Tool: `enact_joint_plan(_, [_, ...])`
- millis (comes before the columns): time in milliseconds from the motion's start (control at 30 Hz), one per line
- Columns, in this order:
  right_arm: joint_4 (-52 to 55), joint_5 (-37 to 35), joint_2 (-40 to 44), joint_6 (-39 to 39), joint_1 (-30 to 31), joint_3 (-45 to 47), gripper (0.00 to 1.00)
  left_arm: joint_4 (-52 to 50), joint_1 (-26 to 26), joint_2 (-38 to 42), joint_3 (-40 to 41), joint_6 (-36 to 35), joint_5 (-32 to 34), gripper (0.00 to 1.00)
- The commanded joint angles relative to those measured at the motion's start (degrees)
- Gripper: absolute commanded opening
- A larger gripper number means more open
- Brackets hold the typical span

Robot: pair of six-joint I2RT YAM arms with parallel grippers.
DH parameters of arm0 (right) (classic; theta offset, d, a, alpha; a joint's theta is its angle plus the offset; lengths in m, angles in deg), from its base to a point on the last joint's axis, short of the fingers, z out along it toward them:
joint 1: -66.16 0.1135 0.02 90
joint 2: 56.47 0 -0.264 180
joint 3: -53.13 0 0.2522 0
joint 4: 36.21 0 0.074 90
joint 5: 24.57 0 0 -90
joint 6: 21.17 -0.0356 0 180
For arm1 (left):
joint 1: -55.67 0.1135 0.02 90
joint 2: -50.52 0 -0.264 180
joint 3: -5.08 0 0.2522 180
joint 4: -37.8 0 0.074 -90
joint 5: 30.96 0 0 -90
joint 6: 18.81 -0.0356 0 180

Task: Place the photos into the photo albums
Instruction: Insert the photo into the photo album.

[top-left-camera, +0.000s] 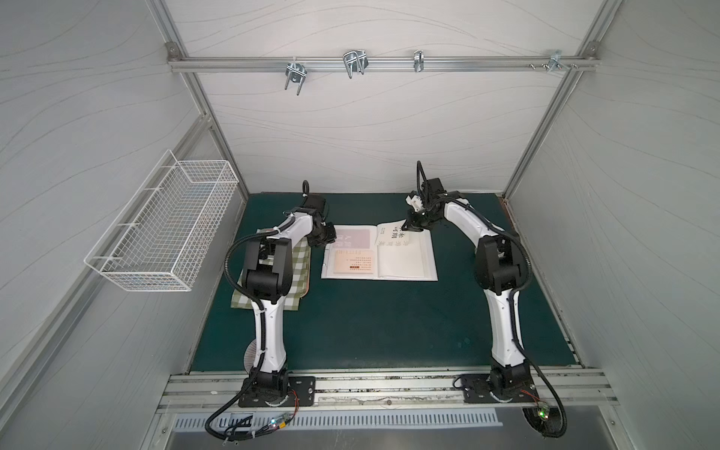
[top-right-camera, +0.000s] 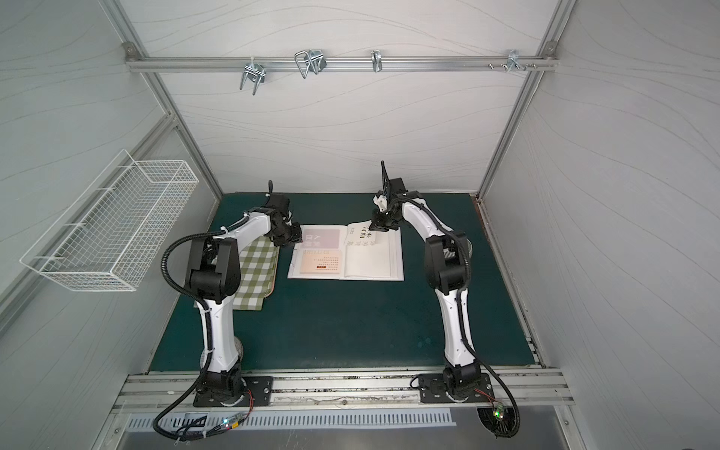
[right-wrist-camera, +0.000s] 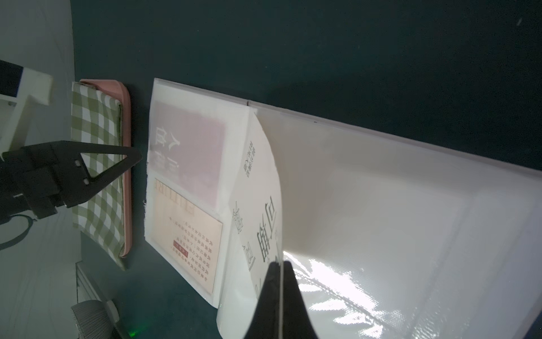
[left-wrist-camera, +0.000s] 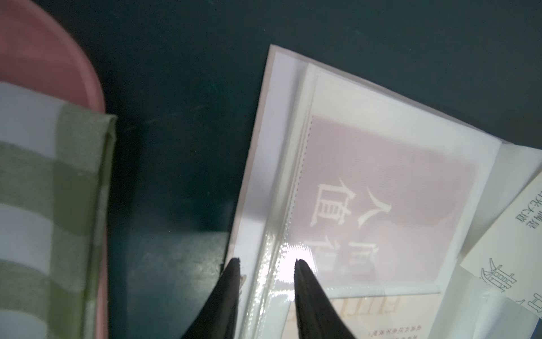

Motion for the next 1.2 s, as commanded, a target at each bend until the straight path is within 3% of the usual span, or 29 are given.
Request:
enact_joint_plan(0, [3.9, -2.5, 1.5, 2.2, 1.1, -2.2, 0.0, -0.5, 0.4, -1.1, -1.5, 0.5, -0.6, 0.35])
enact_joint_plan(433, [6.5, -5.0, 0.1, 2.3, 3.0, -4.9, 0.0, 0.4, 0.4, -1.2, -0.8, 1.9, -2.3, 0.35])
enact_joint_plan(867, [3.3, 8.4, -3.1, -1.8, -0.7, -1.3, 0.0, 0.5, 0.4, -2.1, -0.8, 2.2, -2.7, 0.35])
enact_joint_plan(1167, [0.5, 12.1, -5.3, -4.2, -0.9, -0.9, 0.0, 0.2, 0.5, -2.3, -0.9, 2.3, -2.1, 0.35])
